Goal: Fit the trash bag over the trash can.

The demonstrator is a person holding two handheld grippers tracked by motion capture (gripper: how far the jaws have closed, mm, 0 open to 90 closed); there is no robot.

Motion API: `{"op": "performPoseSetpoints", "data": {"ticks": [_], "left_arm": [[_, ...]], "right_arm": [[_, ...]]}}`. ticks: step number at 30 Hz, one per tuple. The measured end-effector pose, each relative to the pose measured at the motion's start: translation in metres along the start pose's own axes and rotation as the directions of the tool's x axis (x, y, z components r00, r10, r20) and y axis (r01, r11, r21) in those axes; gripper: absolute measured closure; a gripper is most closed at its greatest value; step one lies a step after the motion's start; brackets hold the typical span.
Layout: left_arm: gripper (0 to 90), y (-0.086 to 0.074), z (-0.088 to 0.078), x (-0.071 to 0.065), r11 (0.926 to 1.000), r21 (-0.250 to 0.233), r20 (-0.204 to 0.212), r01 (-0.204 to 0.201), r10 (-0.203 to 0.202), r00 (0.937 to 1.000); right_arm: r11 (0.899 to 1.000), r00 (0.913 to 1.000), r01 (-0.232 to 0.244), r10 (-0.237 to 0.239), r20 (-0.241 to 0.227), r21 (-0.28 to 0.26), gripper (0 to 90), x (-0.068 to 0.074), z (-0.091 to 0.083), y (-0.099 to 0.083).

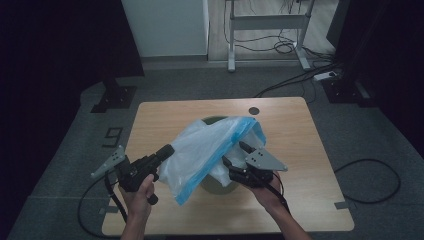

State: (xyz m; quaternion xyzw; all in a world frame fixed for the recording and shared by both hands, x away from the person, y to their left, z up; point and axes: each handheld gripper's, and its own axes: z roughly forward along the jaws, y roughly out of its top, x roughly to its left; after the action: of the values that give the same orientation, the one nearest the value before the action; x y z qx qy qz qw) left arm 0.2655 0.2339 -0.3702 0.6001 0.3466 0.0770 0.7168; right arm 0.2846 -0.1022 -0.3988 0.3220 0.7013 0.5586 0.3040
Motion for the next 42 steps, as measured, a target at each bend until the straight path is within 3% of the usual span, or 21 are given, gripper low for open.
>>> {"op": "performPoseSetpoints", "data": {"ticks": [6, 11, 14, 16, 18, 23, 24, 28, 32, 36, 37, 39, 42], "left_arm": [[89.5, -0.007, 0.004, 0.0, 0.9991, 0.042, -0.003, -0.008, 0.008, 1.0], [87.5, -0.014, 0.009, -0.001, 0.9932, 0.108, -0.035, -0.044, 0.048, 0.9983], [76.1, -0.014, 0.012, -0.004, 0.9858, 0.152, -0.04, -0.072, 0.079, 0.9961], [61.6, -0.01, 0.015, -0.009, 0.9787, 0.181, -0.051, -0.097, 0.108, 0.9929], [54.6, -0.006, 0.017, -0.015, 0.9702, 0.2, -0.061, -0.136, 0.151, 0.9867], [45.0, 0.007, 0.023, -0.034, 0.9457, 0.238, -0.079, -0.222, 0.247, 0.9659], [44.1, 0.009, 0.026, -0.038, 0.938, 0.252, -0.07, -0.239, 0.264, 0.962], [40.3, 0.012, 0.038, -0.051, 0.9188, 0.292, -0.021, -0.266, 0.284, 0.9586], [31.7, 0.011, 0.048, -0.06, 0.9118, 0.321, 0.03, -0.256, 0.261, 0.965], [27.7, 0.007, 0.056, -0.064, 0.8982, 0.355, 0.047, -0.26, 0.26, 0.9644], [27.0, 0.006, 0.058, -0.065, 0.8931, 0.367, 0.054, -0.26, 0.259, 0.9644], [26.2, 0.003, 0.062, -0.065, 0.8857, 0.384, 0.061, -0.261, 0.258, 0.9643], [26.2, -0.001, 0.065, -0.064, 0.8832, 0.393, 0.07, -0.256, 0.25, 0.9659]], "right_arm": [[1.0, 0.9999, -0.01, 0.01, 0.003, -0.019, 30.9, -0.003, 0.001, 0.003], [0.998, 0.9997, -0.012, 0.013, 0.019, -0.057, 30.9, -0.001, -0.007, 0.006], [0.997, 0.9996, -0.007, 0.009, 0.028, -0.076, 30.9, -0.003, -0.012, 0.008], [0.997, 0.9995, -0.01, 0.013, 0.031, -0.075, 30.9, -0.004, -0.013, 0.009], [0.997, 0.9994, -0.012, 0.014, 0.03, -0.075, 31.1, -0.006, -0.014, 0.01], [0.996, 0.9996, -0.009, 0.012, 0.027, -0.083, 31.7, -0.006, -0.016, 0.012], [0.996, 0.9996, -0.009, 0.012, 0.026, -0.086, 31.9, -0.006, -0.017, 0.012], [0.995, 0.9997, -0.007, 0.009, 0.024, -0.096, 32.2, -0.004, -0.019, 0.016], [0.995, 0.9997, 0.0, 0.003, 0.025, -0.101, 32.7, -0.003, -0.021, 0.02], [0.994, 0.9997, 0.001, 0.002, 0.024, -0.108, 35.0, -0.003, -0.022, 0.022], [0.994, 0.9997, 0.003, 0.0, 0.023, -0.11, 37.4, -0.003, -0.022, 0.022], [0.994, 0.9999, 0.003, -0.002, 0.012, -0.113, 50.6, -0.003, -0.023, 0.023], [0.993, 0.9986, -0.001, -0.005, -0.052, -0.116, 70.1, -0.002, -0.024, 0.023]]}}
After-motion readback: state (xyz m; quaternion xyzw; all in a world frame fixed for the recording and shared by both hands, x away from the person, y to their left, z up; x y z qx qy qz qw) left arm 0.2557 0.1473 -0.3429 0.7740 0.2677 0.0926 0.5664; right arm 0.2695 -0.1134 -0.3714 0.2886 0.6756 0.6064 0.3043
